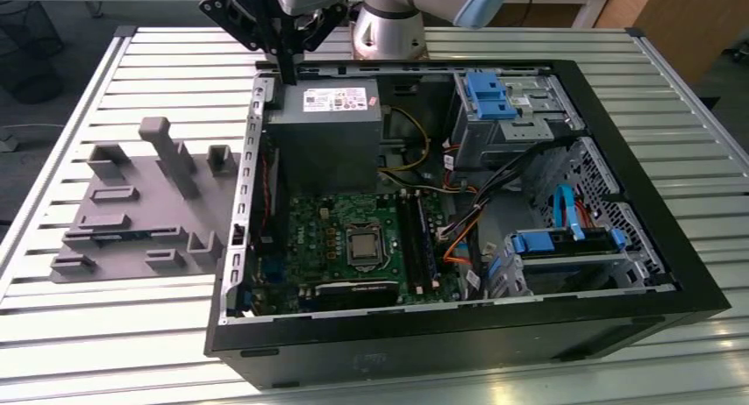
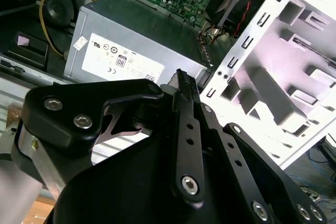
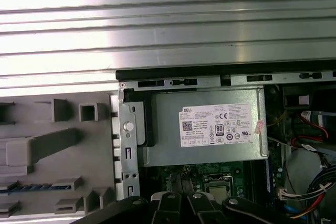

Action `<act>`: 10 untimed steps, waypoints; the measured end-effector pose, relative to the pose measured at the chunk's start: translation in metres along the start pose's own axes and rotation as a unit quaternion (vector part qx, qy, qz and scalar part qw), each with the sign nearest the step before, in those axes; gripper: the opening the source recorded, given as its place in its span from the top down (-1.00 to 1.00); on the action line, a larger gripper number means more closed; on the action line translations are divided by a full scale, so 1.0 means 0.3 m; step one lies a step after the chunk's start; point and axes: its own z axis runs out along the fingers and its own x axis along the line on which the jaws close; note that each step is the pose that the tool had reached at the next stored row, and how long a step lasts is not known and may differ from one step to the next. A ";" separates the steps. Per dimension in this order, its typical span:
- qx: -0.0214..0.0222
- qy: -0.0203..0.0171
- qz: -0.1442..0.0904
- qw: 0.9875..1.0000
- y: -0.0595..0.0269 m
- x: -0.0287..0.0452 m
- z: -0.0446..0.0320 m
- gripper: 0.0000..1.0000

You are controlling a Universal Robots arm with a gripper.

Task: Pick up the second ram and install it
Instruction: 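Reach for the second ram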

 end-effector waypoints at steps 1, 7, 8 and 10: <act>0.000 0.000 0.000 1.000 0.000 0.002 0.000 0.79; 0.000 0.000 0.000 1.000 -0.001 0.014 0.001 0.79; 0.000 0.000 0.000 1.000 -0.001 0.016 0.001 0.79; 0.000 0.000 0.000 1.000 -0.002 0.020 0.001 0.79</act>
